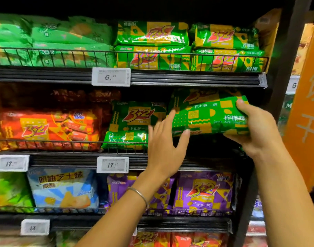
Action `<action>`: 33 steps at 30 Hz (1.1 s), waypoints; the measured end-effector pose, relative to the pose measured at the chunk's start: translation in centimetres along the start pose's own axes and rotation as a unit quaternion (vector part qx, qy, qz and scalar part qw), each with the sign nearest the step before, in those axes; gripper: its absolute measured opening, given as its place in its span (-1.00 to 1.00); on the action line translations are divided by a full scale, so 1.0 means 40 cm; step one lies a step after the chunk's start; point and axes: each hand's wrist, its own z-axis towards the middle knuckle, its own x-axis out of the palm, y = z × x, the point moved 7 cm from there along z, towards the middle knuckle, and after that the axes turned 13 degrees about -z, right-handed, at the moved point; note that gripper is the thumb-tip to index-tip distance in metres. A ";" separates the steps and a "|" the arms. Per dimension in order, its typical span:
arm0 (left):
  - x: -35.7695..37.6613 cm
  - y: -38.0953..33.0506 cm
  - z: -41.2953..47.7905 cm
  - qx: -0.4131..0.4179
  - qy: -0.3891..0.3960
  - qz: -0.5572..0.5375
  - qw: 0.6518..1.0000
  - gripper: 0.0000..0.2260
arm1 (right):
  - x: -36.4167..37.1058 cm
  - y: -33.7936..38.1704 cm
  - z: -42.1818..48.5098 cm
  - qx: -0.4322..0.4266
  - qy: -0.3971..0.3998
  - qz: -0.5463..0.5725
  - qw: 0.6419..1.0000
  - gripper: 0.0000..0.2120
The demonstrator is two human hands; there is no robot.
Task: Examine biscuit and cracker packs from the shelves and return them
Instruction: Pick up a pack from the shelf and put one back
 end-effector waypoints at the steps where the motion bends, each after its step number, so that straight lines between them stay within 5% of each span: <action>1: -0.011 -0.004 -0.005 -0.006 -0.019 -0.122 0.992 -0.40 | 0.005 -0.006 -0.017 -0.001 0.017 0.015 1.000 -0.85; 4: -0.055 0.004 -0.020 -0.101 -0.081 -0.361 0.924 -0.38 | 0.026 -0.026 -0.070 -0.029 0.068 0.069 0.995 -0.86; 7: -0.104 0.027 -0.050 -0.192 -0.115 -0.444 0.867 -0.32 | 0.046 -0.064 -0.131 -0.041 0.108 0.130 0.985 -0.85; 14: -0.159 0.086 -0.283 -0.284 -0.065 -0.399 0.870 -0.55 | 0.086 -0.239 -0.358 0.033 0.263 0.191 0.945 -0.74; 18: -0.209 0.147 -0.507 -0.384 -0.124 -0.406 0.820 -0.44 | 0.124 -0.361 -0.496 0.147 0.351 0.175 0.908 -0.34; 24: -0.319 0.172 -0.692 -0.462 -0.217 -0.389 0.767 -0.49 | 0.244 -0.438 -0.612 0.211 0.388 0.104 0.891 -0.53; 29: -0.443 0.159 -0.777 -0.460 -0.216 -0.387 0.769 -0.61 | 0.296 -0.415 -0.720 0.220 0.380 0.086 0.894 -0.71; 33: -0.569 0.125 -0.845 -0.456 -0.223 -0.384 0.771 -0.50 | 0.359 -0.365 -0.838 0.222 0.380 0.103 0.892 -0.73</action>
